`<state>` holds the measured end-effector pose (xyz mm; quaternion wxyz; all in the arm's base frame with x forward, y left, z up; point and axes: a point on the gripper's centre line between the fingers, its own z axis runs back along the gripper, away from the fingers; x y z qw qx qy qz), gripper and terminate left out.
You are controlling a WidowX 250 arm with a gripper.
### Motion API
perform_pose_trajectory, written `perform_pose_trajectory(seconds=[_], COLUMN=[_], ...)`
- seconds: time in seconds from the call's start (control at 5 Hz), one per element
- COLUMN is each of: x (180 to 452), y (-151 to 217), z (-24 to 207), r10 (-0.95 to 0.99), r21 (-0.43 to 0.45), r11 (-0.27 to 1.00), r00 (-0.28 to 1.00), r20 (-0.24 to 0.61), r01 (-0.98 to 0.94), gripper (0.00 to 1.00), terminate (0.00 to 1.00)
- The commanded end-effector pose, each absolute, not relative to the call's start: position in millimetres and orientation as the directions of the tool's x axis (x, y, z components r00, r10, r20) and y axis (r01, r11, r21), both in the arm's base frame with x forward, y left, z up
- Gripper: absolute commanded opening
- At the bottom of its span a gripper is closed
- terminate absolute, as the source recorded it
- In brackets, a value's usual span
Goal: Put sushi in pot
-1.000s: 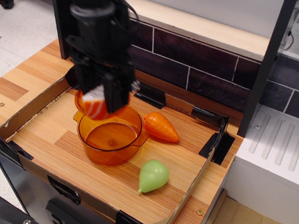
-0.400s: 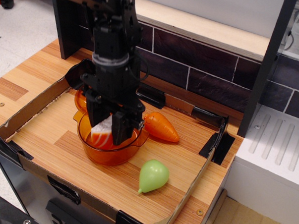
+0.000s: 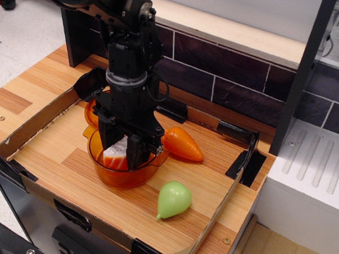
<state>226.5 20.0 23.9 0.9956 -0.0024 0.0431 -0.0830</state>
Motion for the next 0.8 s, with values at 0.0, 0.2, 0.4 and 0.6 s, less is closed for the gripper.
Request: perform_pose_trajectory(seconds=[0.0,0.2,0.4,0.6], x=[242.8,245.7,244.4,242.8], y=[25.2,23.4,23.1,23.4], z=[39.1,55.9,92.1,117.7], r10=[-0.145,-0.146,-0.133,-0.112], r21=[0.001,-0.007,-0.075,-0.113], r11=[0.989,0.989,0.988,0.986], r00=[0.989,0.989,0.990,0.990], r20=[-0.042,-0.003,0.053,0.090], r01=[0.145,0.146,0.136,0.122], gripper=[1.00,1.00,1.00,1.00], terminate=[0.00,0.00,0.00,0.00])
